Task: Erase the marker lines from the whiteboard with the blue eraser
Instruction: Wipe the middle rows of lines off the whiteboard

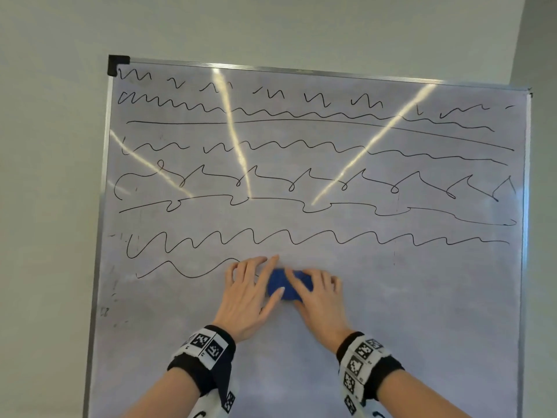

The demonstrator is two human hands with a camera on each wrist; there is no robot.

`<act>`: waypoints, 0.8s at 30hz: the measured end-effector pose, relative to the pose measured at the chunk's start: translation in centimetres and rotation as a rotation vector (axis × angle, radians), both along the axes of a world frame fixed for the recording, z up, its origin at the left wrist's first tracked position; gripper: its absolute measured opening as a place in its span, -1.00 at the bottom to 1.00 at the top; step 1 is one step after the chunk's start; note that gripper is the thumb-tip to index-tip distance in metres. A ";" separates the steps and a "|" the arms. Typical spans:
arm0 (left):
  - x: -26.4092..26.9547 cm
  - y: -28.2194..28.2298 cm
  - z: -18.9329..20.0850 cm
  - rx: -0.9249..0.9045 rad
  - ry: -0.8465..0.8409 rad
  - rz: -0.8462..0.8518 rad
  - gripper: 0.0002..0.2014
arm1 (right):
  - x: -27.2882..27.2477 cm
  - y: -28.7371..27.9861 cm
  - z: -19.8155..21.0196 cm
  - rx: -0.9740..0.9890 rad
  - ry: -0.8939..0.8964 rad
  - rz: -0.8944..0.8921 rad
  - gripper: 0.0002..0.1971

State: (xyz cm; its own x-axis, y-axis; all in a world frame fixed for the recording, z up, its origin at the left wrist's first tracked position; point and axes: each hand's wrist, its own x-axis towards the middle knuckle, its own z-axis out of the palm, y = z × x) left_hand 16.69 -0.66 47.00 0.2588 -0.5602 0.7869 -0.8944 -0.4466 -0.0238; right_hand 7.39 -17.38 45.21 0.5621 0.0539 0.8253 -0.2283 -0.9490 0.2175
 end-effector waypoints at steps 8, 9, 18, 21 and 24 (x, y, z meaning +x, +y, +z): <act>2.9 3.8 -1.2 0.018 -0.017 0.040 -0.41 | -2.5 -3.5 0.3 0.079 -0.083 -0.066 -0.21; 2.7 3.7 -1.2 0.019 -0.029 0.029 -0.41 | -1.8 -2.9 0.9 0.102 -0.108 -0.062 -0.22; -0.3 -1.5 -0.4 0.044 -0.234 -0.060 -0.38 | -1.3 -2.2 0.7 0.034 0.045 0.192 -0.23; -0.6 -3.3 -0.1 0.103 -0.288 -0.025 -0.38 | -2.2 -3.2 1.1 0.046 0.017 0.203 -0.20; -0.6 -4.4 0.0 0.140 -0.323 -0.002 -0.39 | -3.5 -4.4 1.1 0.058 0.030 0.235 -0.19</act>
